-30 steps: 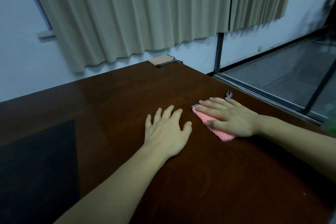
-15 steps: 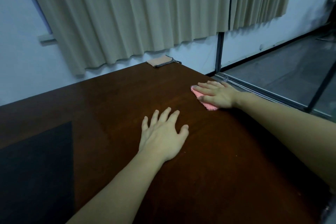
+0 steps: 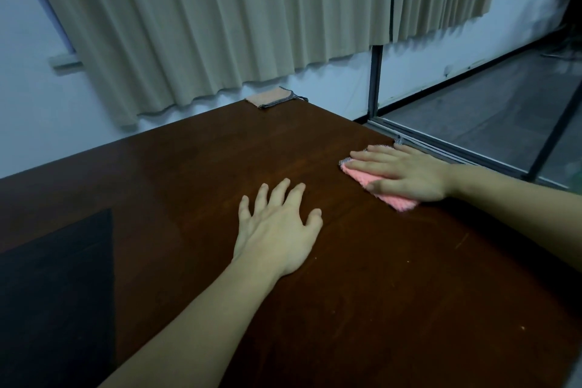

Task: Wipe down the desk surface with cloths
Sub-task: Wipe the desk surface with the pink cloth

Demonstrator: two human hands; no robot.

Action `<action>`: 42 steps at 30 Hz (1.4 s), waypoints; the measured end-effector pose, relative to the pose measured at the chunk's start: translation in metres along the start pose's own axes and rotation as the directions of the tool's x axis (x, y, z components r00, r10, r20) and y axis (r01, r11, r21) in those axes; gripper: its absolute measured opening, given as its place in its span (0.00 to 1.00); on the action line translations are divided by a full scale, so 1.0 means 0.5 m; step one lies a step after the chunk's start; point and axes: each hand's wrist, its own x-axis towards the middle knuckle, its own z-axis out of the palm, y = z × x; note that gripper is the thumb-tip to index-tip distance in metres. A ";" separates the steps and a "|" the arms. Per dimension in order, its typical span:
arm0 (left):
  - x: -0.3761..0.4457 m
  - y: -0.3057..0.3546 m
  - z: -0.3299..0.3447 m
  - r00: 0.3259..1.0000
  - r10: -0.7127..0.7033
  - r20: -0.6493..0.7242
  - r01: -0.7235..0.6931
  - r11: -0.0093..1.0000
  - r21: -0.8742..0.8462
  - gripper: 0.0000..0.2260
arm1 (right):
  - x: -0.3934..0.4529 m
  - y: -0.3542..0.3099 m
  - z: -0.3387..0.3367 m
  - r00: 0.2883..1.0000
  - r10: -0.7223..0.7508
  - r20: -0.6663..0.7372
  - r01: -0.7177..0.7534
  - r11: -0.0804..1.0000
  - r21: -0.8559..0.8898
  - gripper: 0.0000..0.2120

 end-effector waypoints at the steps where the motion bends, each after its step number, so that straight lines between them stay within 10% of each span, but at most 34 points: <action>1: 0.000 0.000 0.000 1.000 0.001 -0.001 -0.001 1.000 -0.001 0.28 | 0.011 -0.002 -0.007 1.000 0.007 0.002 -0.007 1.000 -0.001 0.45; 6: 0.001 -0.003 -0.004 1.000 0.004 0.007 -0.004 1.000 0.001 0.27 | 0.088 -0.032 -0.059 0.991 0.132 -0.017 -0.133 0.990 -0.056 0.27; 21: -0.002 -0.002 -0.001 1.000 0.009 -0.004 -0.009 1.000 -0.003 0.28 | -0.161 -0.123 -0.023 0.987 0.112 0.119 -0.102 0.991 -0.085 0.32; 42: -0.007 0.003 -0.013 1.000 -0.001 -0.017 0.001 1.000 -0.018 0.27 | -0.002 -0.115 -0.040 0.954 0.297 0.044 -0.296 0.955 -0.032 0.29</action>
